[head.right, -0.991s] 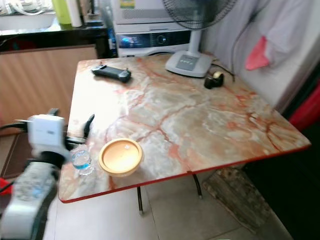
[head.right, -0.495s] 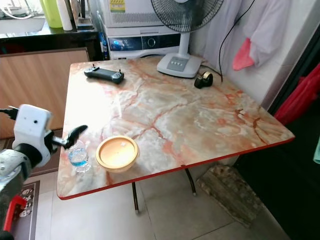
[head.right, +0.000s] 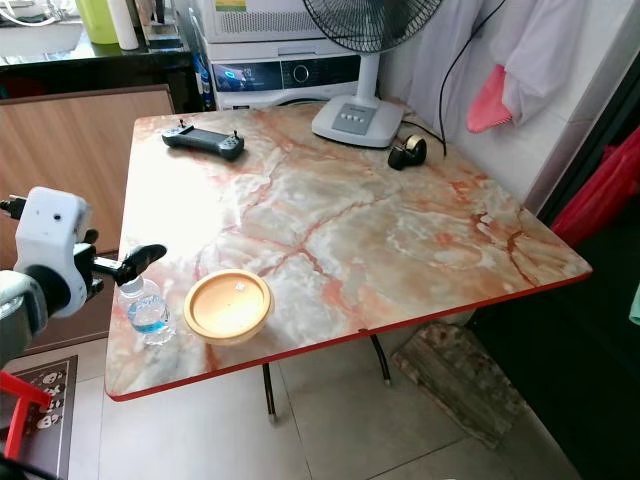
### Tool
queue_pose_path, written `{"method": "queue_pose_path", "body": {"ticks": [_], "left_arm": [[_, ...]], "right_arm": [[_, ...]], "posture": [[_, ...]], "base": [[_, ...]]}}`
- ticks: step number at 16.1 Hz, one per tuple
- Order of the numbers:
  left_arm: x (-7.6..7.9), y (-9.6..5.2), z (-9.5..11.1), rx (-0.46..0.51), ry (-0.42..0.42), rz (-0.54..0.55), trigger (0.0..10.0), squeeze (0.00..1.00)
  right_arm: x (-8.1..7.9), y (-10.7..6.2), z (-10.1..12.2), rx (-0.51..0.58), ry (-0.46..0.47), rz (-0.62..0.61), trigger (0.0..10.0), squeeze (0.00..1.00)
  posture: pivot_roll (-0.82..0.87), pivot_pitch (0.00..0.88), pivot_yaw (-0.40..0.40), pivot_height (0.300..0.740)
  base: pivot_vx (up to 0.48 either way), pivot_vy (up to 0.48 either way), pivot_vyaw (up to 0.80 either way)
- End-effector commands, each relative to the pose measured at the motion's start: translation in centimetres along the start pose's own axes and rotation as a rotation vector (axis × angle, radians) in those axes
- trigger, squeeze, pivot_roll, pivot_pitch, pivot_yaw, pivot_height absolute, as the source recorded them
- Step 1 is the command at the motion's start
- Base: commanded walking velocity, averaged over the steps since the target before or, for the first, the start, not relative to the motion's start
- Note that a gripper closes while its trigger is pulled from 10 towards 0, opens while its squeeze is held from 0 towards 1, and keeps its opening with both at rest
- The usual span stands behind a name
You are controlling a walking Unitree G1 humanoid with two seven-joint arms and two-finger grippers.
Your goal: Restocking fridge
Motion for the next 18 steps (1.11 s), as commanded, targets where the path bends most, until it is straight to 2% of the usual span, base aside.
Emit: {"method": "queue_pose_path", "body": {"ticks": [1,3,5,8,10,13,18], "left_arm": [[-0.2,0.0,0.2,-0.007,-0.048,-0.006,10.0,0.0],[-0.5,-0.1,0.2,-0.026,-0.047,-0.007,10.0,0.0],[-0.6,-0.4,-0.8,-0.072,-0.041,-0.029,10.0,0.0],[-0.9,-0.6,-1.8,-0.125,0.002,-0.02,10.0,0.0],[-1.2,-0.4,-2.7,-0.148,0.001,0.002,10.0,0.0],[-0.6,0.1,-2.9,-0.137,-0.011,-0.016,10.0,0.0],[-0.8,0.7,-2.6,-0.113,-0.022,-0.008,10.0,0.0]], "right_arm": [[0.2,-0.1,-0.3,-0.007,0.002,-0.005,10.0,0.0],[0.2,-0.1,-0.3,-0.008,0.001,-0.006,10.0,0.0],[0.3,-0.1,-0.4,-0.015,-0.01,-0.008,10.0,0.0],[0.4,-0.1,-0.4,-0.014,-0.014,-0.007,10.0,0.0],[0.4,-0.1,-0.4,-0.013,-0.016,-0.005,10.0,0.0],[0.5,-0.1,-0.4,-0.013,-0.023,-0.004,10.0,0.0],[0.6,-0.2,-0.4,-0.016,-0.025,-0.01,10.0,0.0]], "posture": [[0.22,0.0,-0.069,0.74],[0.22,0.0,-0.069,0.74],[0.22,0.0,-0.075,0.74],[0.22,0.0,-0.076,0.74],[0.22,0.0,-0.077,0.74],[0.21,0.0,-0.084,0.74],[0.21,0.0,-0.088,0.74]], "base": [[0.0,0.0,0.0],[0.0,0.0,0.0],[0.0,0.0,0.0],[0.0,0.0,0.0],[0.0,0.0,0.0],[0.0,0.0,0.0],[0.0,0.0,0.0]]}}
Point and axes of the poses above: a point about 5 cm out from each wrist's last joint towards the gripper, its own y axis pointing out of the wrist towards the gripper, its own z axis along the axis of the wrist's last joint, x = y × z, the point moved 6 cm from there along y, pointing out of the wrist towards the gripper, and after that the axes turned 8 degrees about -y, right-handed, at the moved point
